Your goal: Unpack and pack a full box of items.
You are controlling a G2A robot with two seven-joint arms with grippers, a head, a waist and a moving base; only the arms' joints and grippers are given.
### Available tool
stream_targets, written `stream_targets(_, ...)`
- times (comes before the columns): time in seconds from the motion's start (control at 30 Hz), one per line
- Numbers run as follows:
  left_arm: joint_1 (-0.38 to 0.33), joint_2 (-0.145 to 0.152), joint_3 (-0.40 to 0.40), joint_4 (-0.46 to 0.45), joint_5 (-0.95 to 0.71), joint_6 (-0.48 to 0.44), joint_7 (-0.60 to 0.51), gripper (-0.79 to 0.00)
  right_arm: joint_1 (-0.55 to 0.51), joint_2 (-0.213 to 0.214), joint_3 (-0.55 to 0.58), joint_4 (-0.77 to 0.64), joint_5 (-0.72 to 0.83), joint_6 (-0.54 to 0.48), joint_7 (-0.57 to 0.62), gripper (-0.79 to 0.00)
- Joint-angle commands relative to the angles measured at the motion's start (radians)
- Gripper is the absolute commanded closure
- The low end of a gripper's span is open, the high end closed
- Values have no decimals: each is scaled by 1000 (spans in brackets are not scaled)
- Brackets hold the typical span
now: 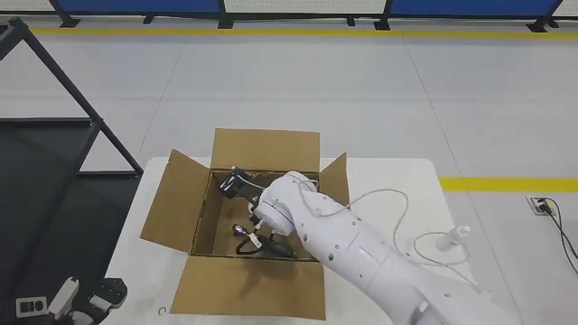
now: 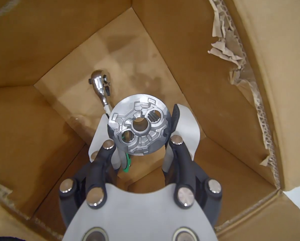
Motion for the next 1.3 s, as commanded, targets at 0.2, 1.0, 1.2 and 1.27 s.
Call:
stream_targets(0.2,0,0,0,0,0,0,0,-785,3,-94,4,225,39,7,-95,0)
stream_targets(1.0,0,0,0,0,0,0,0,-785,16,-230,29,481,30,42,-160,-785)
stream_targets(1.2,0,0,0,0,0,0,0,-785,26,-241,37,497,18,41,-170,-779)
stream_targets(1.27,0,0,0,0,0,0,0,-785,32,-242,43,496,19,37,-183,-754)
